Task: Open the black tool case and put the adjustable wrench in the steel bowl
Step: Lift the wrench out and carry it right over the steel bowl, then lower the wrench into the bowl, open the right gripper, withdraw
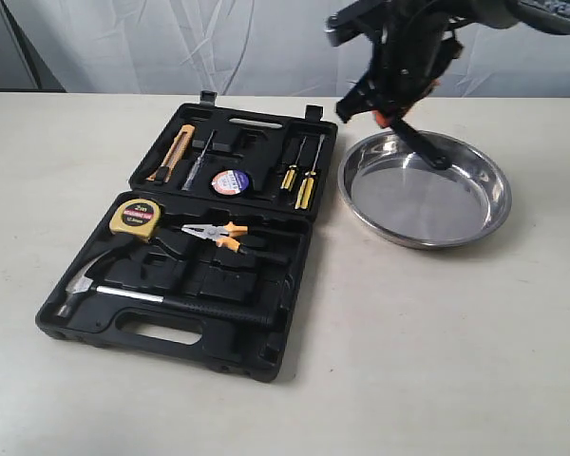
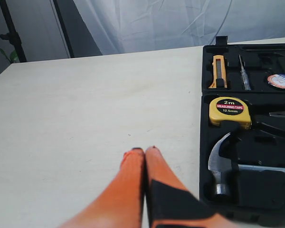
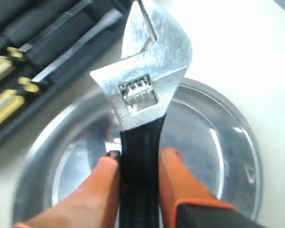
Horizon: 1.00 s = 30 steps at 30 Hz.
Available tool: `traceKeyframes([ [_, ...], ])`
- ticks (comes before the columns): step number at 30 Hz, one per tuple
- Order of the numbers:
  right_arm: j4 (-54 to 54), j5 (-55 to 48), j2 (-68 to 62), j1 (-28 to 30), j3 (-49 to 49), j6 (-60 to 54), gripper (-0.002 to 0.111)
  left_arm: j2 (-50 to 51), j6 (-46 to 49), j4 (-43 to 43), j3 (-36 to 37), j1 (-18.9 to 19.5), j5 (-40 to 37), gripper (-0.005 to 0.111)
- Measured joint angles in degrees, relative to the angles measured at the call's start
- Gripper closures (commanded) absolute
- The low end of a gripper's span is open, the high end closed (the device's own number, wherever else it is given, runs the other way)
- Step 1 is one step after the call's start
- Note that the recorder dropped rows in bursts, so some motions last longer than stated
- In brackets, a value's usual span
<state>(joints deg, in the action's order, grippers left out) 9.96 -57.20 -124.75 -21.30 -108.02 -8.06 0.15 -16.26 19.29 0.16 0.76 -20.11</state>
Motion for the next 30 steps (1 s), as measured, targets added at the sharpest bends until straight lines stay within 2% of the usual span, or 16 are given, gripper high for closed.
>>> traceKeyframes([
  [6,-2.9,-0.6,-2.1,7.1,0.0,0.1,0.108,0.0,0.0,0.0,0.0,0.0,0.0,0.107],
  [15,-9.0,-1.4,-8.4,8.3,0.0,0.0,0.107,0.0,0.0,0.0,0.0,0.0,0.0,0.107],
  [17,-9.2,-1.7,-9.5,8.3,0.0,0.0,0.1,0.0,0.0,0.0,0.0,0.0,0.0,0.107],
  [21,-9.2,-3.1,-10.5,8.3,0.0,0.2,0.072,0.0,0.0,0.0,0.0,0.0,0.0,0.107],
  [23,-9.2,-3.5,-10.5,8.3,0.0,0.3,0.064,0.0,0.0,0.0,0.0,0.0,0.0,0.107],
  [27,-9.5,-4.6,-9.2,8.3,0.0,0.3,0.063,0.0,0.0,0.0,0.0,0.0,0.0,0.107],
  [30,-11.0,-5.0,-6.7,8.3,0.0,0.3,0.071,0.0,0.0,0.0,0.0,0.0,0.0,0.107],
])
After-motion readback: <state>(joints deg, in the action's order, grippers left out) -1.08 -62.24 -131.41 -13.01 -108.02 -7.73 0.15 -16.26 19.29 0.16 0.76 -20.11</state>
